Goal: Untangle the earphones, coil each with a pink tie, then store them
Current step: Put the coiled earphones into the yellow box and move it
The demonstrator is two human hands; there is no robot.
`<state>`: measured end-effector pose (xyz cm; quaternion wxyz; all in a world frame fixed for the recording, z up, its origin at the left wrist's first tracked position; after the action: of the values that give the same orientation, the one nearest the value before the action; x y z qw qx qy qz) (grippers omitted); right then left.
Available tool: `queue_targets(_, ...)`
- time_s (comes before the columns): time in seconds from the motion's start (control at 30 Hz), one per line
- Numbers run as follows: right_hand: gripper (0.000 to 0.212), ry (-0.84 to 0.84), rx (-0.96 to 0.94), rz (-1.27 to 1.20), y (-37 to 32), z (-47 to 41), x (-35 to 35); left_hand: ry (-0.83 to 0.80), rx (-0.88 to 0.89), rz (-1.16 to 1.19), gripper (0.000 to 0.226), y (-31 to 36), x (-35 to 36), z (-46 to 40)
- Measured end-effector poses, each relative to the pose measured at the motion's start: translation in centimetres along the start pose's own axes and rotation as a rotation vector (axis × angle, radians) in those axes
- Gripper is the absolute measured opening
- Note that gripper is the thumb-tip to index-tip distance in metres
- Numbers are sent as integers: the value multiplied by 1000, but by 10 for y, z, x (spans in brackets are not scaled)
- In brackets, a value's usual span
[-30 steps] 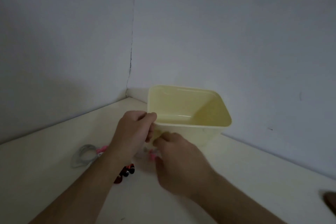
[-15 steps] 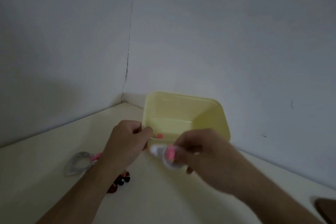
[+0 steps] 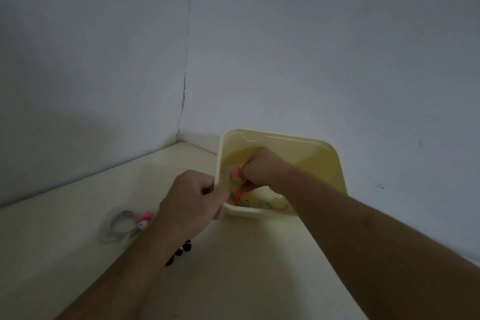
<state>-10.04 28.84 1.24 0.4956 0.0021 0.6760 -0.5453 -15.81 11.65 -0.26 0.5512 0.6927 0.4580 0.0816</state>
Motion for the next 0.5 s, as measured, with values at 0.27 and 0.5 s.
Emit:
queue_targets(0.27, 18, 55, -43, -7, 5, 6, -14, 35, -64, 182, 40, -7, -8, -12)
queue_targets(0.5, 36, 440, -357, 89, -33, 91, -54, 23, -98, 262, 43, -12, -7, -21)
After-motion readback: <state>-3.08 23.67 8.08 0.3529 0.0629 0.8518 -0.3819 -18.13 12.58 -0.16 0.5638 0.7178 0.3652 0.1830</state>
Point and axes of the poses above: each hand's wrist, its own z-axis away from the middle knuckle, its own x-axis out of the palm, y = z × x, the point moved 8 cm from there along -z, towards the middle knuckle, and after that the axes turned 2 degrees about y, right-handed, at the moved point
